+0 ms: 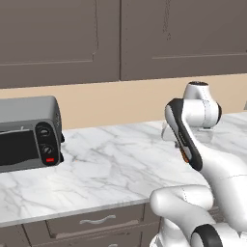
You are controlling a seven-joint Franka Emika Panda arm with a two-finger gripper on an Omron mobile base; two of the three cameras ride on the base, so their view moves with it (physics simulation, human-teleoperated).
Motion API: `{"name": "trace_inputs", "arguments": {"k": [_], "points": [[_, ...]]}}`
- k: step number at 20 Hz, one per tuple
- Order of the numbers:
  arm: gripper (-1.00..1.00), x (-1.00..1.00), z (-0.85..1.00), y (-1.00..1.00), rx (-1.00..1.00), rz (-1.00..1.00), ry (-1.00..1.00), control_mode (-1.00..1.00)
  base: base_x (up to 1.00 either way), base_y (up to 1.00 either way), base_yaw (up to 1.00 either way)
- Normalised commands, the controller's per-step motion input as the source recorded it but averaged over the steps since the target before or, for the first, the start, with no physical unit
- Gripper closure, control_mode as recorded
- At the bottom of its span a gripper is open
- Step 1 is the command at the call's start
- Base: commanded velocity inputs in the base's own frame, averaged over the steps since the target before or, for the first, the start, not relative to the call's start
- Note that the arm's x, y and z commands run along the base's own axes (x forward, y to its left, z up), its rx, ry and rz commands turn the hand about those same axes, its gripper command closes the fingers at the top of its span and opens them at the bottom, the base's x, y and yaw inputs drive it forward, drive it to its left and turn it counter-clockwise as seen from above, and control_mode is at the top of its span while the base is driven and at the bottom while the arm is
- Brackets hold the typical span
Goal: Store the hot dog in the freezer for long-term storage. Close the freezer door after placing the cooked food.
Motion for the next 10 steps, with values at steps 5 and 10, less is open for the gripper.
{"name": "trace_inputs", "arguments": {"k": [5, 10], "points": [[1.00, -0.62, 0.48, -0.02, -0.01, 0.17, 0.01, -1.00, 0.00, 0.00, 0.00], [1.00, -0.39, 0.21, -0.11, 0.00, 0.13, 0.00, -1.00, 0.00, 0.00, 0.00]]}}
